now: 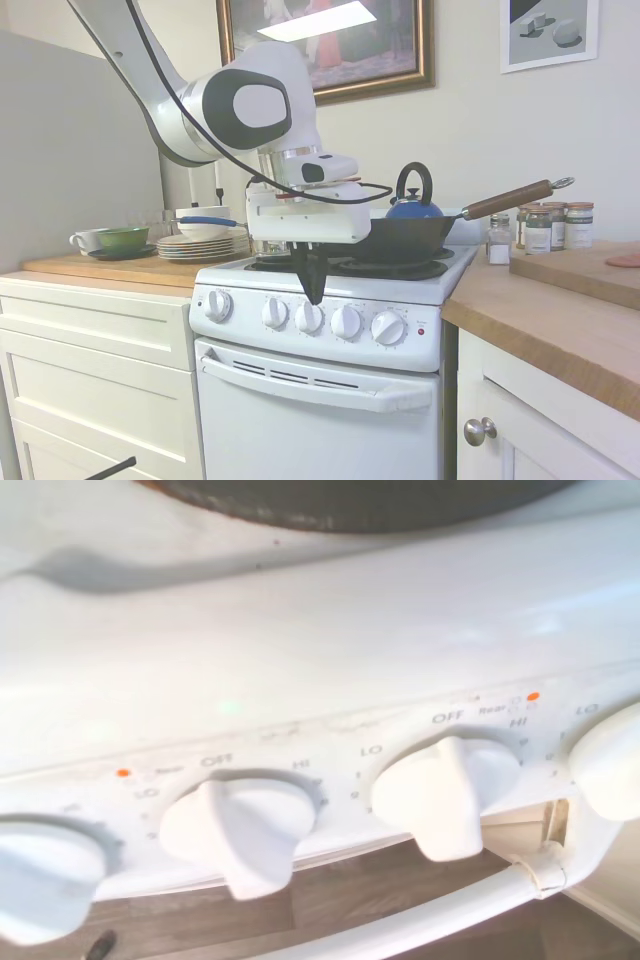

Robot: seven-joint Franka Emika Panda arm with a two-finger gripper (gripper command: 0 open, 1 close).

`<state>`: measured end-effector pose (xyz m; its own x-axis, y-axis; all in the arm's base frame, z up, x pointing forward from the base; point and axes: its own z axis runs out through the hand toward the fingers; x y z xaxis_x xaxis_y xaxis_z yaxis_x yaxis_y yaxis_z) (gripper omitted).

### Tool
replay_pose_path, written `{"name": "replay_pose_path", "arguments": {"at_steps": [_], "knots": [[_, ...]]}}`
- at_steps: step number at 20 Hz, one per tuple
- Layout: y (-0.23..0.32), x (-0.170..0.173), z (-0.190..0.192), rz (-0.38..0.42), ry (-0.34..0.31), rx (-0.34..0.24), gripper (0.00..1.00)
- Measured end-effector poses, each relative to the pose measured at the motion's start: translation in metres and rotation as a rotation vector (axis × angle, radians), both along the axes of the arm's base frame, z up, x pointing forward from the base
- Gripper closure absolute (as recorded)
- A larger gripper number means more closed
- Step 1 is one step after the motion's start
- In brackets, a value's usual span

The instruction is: Turn on the stove on the bottom right

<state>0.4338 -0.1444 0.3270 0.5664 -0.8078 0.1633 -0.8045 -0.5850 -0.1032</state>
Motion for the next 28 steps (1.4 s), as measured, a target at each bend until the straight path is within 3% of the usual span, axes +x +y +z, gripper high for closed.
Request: {"name": "replay_pose_path", "arguments": {"at_steps": [16,28], "knots": [[0.025,-0.025,0.045,0.047,-0.013,0.000,0.00],[0.033,-0.027,0.048,0.066,0.007,0.008,0.00]]}}
